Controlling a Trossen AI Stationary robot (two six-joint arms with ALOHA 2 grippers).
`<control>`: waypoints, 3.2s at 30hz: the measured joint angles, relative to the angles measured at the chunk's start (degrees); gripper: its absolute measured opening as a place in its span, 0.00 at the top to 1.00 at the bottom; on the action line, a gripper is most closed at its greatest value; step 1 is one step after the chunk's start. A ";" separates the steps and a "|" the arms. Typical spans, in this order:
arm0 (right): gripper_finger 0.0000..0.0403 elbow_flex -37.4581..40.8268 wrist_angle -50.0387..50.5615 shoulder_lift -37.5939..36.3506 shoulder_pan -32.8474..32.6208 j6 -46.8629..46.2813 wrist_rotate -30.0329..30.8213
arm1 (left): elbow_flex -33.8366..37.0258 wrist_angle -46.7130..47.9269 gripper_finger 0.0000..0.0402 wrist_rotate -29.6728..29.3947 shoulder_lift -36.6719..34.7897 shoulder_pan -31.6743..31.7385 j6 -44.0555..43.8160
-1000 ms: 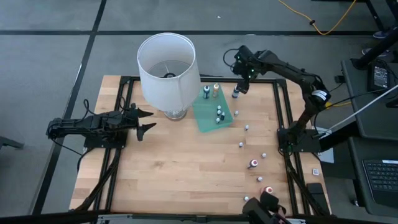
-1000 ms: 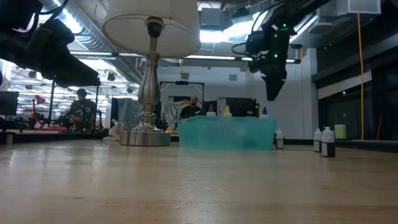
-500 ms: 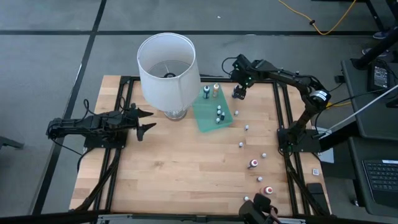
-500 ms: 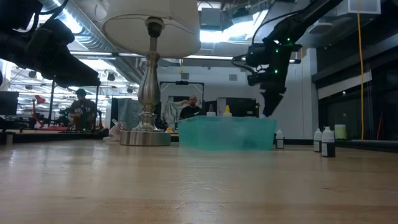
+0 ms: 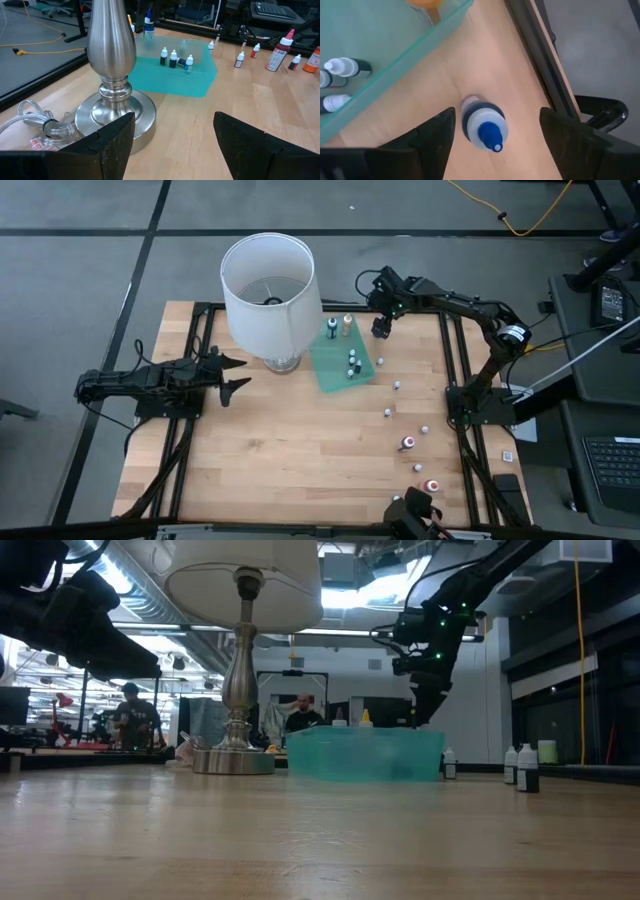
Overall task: Pick & Place food coloring
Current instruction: Put the large blue food coloring bottle into the green bin
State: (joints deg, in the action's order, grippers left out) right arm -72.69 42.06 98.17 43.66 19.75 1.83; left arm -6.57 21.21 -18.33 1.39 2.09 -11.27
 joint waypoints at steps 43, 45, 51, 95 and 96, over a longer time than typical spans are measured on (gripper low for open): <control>0.68 -0.17 3.27 2.58 1.42 -1.83 -1.88 | 0.00 0.02 0.34 0.00 0.00 0.00 0.00; 0.70 -0.17 3.60 2.46 1.42 -2.96 -1.90 | 0.00 0.00 0.34 0.00 0.00 0.00 0.00; 0.69 -0.08 4.93 1.85 1.45 -4.86 -1.85 | 0.00 0.01 0.33 -0.01 0.01 0.00 0.00; 0.68 -24.53 23.78 2.97 -13.28 -7.29 -1.42 | 0.00 0.00 0.33 0.00 0.02 0.00 0.00; 0.68 -25.32 23.79 3.92 -13.62 -7.16 -1.42 | 0.00 0.00 0.33 -0.01 0.02 0.01 0.00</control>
State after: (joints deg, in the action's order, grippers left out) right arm -98.01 65.85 102.09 30.03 12.59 0.40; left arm -6.57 21.21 -18.34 1.41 2.10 -11.27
